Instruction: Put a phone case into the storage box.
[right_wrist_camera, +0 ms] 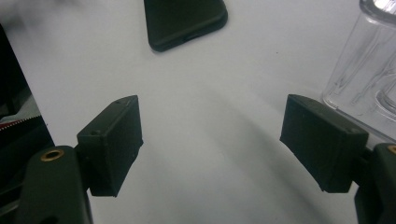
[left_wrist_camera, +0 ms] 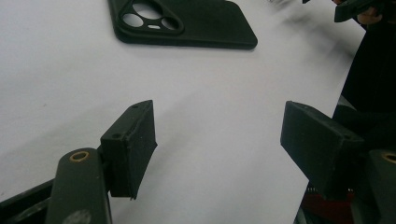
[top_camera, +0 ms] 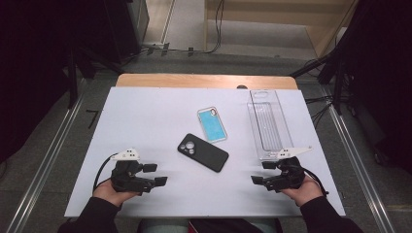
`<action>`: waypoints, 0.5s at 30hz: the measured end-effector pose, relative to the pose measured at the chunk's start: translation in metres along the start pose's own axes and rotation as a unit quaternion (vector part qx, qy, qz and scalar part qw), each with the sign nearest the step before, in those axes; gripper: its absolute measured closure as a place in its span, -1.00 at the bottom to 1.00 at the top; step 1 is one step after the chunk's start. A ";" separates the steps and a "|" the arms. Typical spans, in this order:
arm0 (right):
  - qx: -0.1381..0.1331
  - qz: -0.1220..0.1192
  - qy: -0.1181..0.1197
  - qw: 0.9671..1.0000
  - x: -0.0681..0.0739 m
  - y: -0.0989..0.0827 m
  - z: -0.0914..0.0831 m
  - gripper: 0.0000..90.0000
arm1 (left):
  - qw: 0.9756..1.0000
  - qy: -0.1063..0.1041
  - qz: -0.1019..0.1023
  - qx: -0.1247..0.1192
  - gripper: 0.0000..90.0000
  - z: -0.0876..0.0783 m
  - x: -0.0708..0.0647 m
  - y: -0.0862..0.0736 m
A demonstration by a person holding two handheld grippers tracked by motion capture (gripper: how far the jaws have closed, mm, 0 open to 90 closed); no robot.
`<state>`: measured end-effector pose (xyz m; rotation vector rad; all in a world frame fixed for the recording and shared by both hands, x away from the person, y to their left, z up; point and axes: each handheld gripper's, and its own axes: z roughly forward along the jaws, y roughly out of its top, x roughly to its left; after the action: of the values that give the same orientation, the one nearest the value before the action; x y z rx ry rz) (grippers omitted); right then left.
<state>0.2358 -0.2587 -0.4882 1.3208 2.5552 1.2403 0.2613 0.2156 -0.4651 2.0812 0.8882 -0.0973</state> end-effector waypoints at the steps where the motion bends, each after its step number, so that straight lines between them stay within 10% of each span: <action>1: 0.000 -0.001 0.000 1.000 0.000 0.000 0.000 -0.58 | 1.000 0.001 -0.002 -0.001 -0.40 0.000 0.001 0.000; 15: 0.000 -0.006 0.002 1.000 0.002 0.002 0.002 -0.58 | 1.000 -0.005 -0.009 0.006 -0.40 0.001 0.000 0.001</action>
<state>0.2364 -0.2549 -0.4874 1.3014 2.5625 1.2425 0.2621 0.2139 -0.4649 2.0831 0.9023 -0.1231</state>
